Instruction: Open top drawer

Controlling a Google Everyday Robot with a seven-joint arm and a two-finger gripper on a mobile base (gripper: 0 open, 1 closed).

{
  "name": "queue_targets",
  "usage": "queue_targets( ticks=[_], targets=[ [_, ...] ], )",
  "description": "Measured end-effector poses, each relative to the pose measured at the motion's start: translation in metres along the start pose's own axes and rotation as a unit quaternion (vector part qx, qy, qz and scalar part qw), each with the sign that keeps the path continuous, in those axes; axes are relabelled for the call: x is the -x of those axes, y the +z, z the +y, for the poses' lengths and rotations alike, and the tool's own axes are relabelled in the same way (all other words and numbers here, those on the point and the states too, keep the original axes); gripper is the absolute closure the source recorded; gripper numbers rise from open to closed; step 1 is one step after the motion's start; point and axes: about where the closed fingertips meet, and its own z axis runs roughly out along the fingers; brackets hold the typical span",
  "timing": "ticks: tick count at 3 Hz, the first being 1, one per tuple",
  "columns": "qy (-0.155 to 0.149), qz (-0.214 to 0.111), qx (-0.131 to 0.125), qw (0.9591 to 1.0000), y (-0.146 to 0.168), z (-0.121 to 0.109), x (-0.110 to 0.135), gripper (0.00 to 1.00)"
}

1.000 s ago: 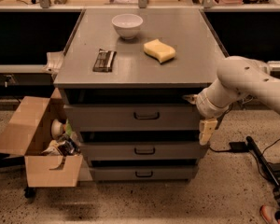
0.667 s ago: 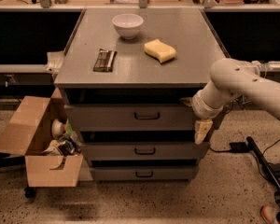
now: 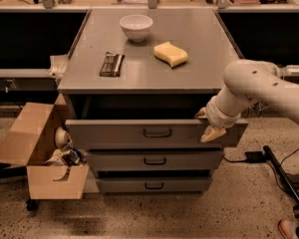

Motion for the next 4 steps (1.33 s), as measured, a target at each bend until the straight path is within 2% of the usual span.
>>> queue_targets(
  ticks=[1, 2, 3, 4],
  targets=[
    [0.005, 0.006, -0.003, 1.0, -0.023, 0.021, 0.009, 0.76],
    [0.009, 0.0, -0.002, 1.0, -0.03, 0.035, 0.013, 0.98],
    [0.009, 0.0, -0.002, 1.0, -0.03, 0.035, 0.013, 0.0],
    [0.009, -0.002, 0.002, 1.0, -0.028, 0.037, 0.013, 0.0]
  ],
)
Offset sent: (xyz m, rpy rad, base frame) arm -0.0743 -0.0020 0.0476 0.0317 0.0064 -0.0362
